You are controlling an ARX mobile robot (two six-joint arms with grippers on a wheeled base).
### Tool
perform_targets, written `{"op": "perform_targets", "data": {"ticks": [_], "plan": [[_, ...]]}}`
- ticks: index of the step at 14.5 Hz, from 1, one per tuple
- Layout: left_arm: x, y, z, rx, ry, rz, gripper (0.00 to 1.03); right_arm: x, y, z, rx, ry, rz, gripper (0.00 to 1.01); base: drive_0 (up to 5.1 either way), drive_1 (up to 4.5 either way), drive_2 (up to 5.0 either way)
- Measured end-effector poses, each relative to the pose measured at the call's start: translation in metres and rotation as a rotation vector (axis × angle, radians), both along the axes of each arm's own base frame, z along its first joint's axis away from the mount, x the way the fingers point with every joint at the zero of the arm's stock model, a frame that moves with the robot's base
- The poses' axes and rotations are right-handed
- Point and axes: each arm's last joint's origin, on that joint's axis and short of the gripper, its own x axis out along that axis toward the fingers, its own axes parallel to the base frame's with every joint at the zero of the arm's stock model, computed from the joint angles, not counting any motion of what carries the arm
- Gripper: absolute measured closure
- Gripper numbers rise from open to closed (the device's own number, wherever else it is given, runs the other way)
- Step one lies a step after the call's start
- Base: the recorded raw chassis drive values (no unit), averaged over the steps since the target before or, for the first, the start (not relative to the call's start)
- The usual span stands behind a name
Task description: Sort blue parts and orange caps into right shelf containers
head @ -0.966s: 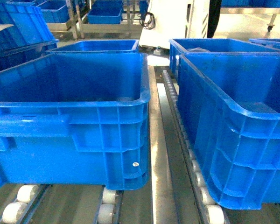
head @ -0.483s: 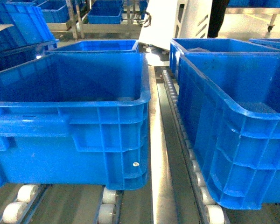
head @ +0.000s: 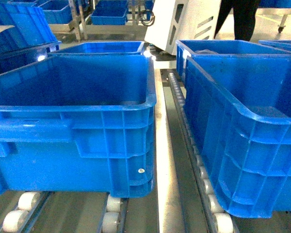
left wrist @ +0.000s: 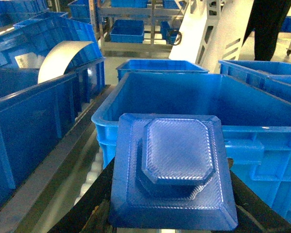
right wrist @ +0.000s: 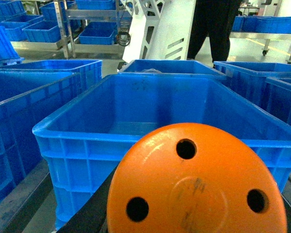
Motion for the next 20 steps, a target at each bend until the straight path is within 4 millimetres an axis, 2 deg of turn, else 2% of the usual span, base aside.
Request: {"op": "perform_targets", "data": {"ticks": [5,9,10,15,17,20], "plan": [[0.000,0.000,0.000,0.000,0.000,0.000,0.60,0.000,0.000,0.000,0.000,0.000,0.000,0.56,-0.1,4.05,-4.2],[0.000,0.000,0.000,0.000,0.000,0.000,0.60,0.000,0.000,0.000,0.000,0.000,0.000,0.56,0.0,0.00,0.0],[-0.001,0.000,0.010,-0.087,-0.109,-0.003,0.60,-0.001,0.002,0.008,-0.054,-0.086,-0.048,0.56,0.0,0.00,0.0],[0.000,-0.001,0.016,-0.110,-0.167,-0.016,0.60,-0.001,0.003,0.011,-0.059,-0.110,-0.044,0.56,0.0,0.00,0.0],[0.004,-0.003,0.019,-0.112,-0.187,-0.032,0.60,0.001,0.003,0.012,-0.058,-0.119,-0.030,0.56,0.0,0.00,0.0],[0.033,-0.007,0.018,-0.113,-0.144,-0.091,0.60,0.021,0.004,0.016,-0.038,-0.115,0.014,0.56,0.0,0.00,0.0]]}}
